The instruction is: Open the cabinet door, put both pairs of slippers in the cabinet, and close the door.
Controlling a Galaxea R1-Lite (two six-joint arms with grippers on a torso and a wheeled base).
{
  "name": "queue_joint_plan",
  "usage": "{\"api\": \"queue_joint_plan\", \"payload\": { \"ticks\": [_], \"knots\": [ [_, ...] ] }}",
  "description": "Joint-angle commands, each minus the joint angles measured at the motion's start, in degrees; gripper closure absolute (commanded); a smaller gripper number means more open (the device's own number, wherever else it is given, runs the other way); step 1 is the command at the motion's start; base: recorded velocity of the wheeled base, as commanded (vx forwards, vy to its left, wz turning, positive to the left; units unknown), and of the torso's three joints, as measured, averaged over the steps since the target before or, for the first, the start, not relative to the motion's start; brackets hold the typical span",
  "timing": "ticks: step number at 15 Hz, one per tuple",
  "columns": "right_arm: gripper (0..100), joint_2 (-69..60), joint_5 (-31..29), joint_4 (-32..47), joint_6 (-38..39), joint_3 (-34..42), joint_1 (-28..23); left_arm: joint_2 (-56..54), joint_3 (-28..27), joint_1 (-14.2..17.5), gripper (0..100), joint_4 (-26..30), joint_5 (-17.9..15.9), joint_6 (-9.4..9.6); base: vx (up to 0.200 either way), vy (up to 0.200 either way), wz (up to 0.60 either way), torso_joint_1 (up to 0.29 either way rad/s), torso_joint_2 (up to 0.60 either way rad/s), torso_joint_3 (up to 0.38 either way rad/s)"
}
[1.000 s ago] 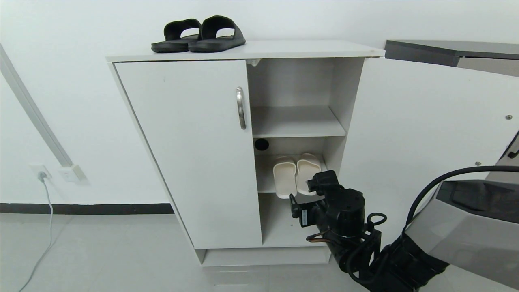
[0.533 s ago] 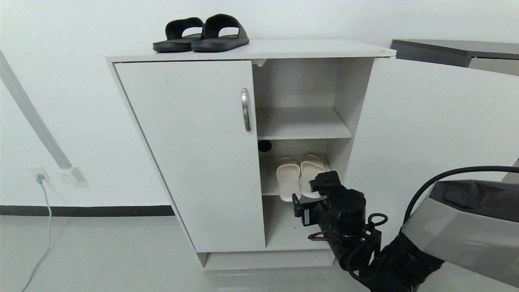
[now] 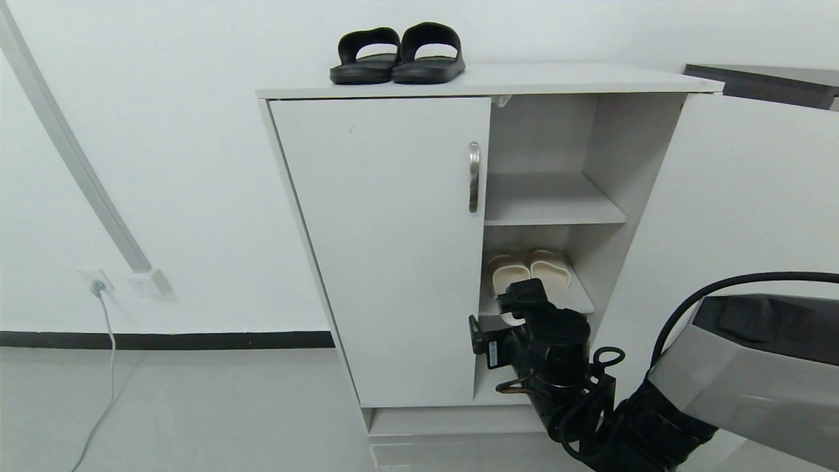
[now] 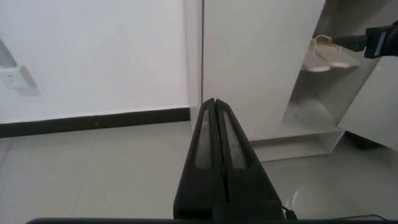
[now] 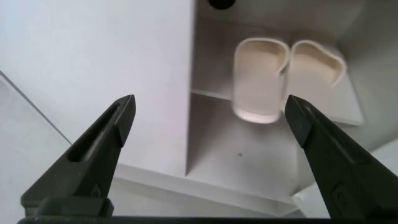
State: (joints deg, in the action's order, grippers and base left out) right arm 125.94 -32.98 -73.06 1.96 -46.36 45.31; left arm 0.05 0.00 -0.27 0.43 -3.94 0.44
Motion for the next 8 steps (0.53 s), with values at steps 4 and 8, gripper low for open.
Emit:
{"api": "queue_joint_plan", "payload": {
  "ticks": [4,8],
  "knots": [
    [0,0.2,0.2,-0.9,-0.1,0.5,0.1,0.0,0.0,0.0,100,0.0,0.0,0.0,0.0,0.2,0.0,0.002,0.0,0.002],
    [0,0.4,1.2,-1.6,-0.1,0.7,0.1,0.0,0.0,0.0,100,0.0,0.0,0.0,0.0,0.2,0.0,0.005,0.0,0.001]
  ]
}}
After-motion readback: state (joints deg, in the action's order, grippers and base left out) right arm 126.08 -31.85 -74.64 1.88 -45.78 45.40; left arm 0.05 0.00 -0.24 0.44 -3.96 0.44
